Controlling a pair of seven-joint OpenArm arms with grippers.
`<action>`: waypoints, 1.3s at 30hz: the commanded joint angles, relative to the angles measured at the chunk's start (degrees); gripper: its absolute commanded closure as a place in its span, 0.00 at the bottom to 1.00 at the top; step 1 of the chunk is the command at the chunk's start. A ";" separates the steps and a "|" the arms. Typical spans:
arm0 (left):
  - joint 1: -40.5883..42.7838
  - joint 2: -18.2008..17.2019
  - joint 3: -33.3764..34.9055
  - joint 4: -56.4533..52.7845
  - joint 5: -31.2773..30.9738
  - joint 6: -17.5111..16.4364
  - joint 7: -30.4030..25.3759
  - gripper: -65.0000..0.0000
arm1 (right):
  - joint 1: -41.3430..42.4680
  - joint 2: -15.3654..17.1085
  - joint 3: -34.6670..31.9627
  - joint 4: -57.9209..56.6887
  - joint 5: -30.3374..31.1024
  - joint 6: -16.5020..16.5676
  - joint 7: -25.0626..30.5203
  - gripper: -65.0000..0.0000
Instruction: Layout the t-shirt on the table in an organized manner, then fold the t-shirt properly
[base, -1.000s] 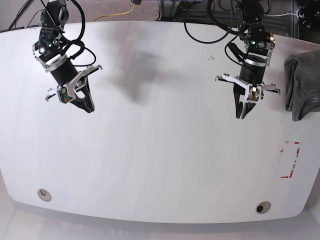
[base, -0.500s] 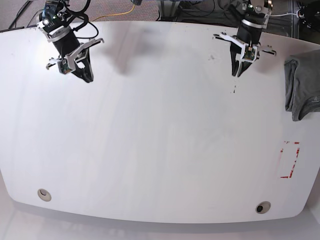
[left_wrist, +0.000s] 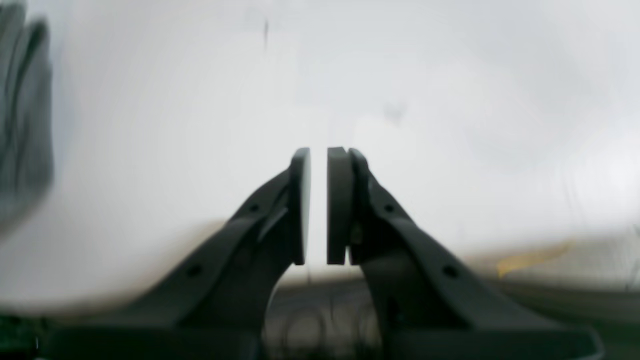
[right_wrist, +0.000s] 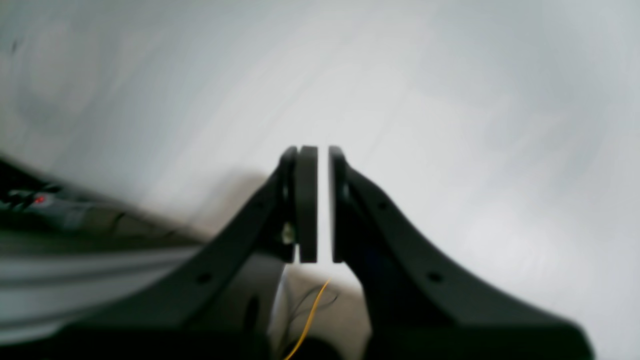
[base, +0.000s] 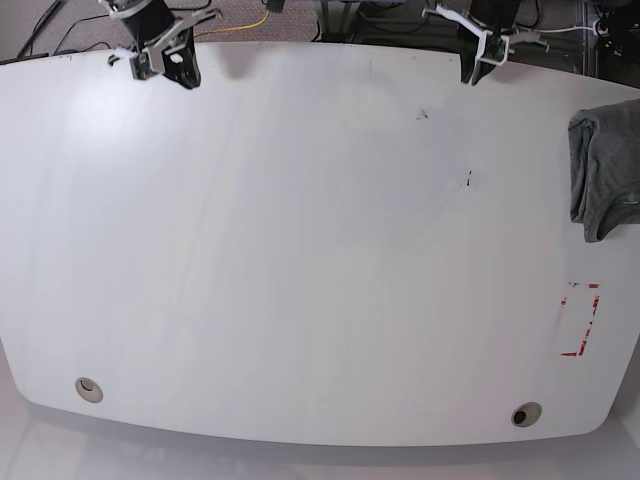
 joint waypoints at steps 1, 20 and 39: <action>4.93 0.25 0.04 0.88 -0.64 -0.23 -1.53 0.94 | -4.79 -0.16 0.31 0.43 3.35 0.38 1.43 0.98; 17.32 -0.36 -0.22 -4.74 -0.56 -0.23 -1.53 0.94 | -18.42 -1.21 -0.22 -8.45 9.07 0.38 1.43 0.99; -1.49 -3.61 -0.05 -35.43 -0.03 -0.23 -1.44 0.94 | -0.84 2.22 -6.64 -42.47 2.82 0.38 1.52 1.00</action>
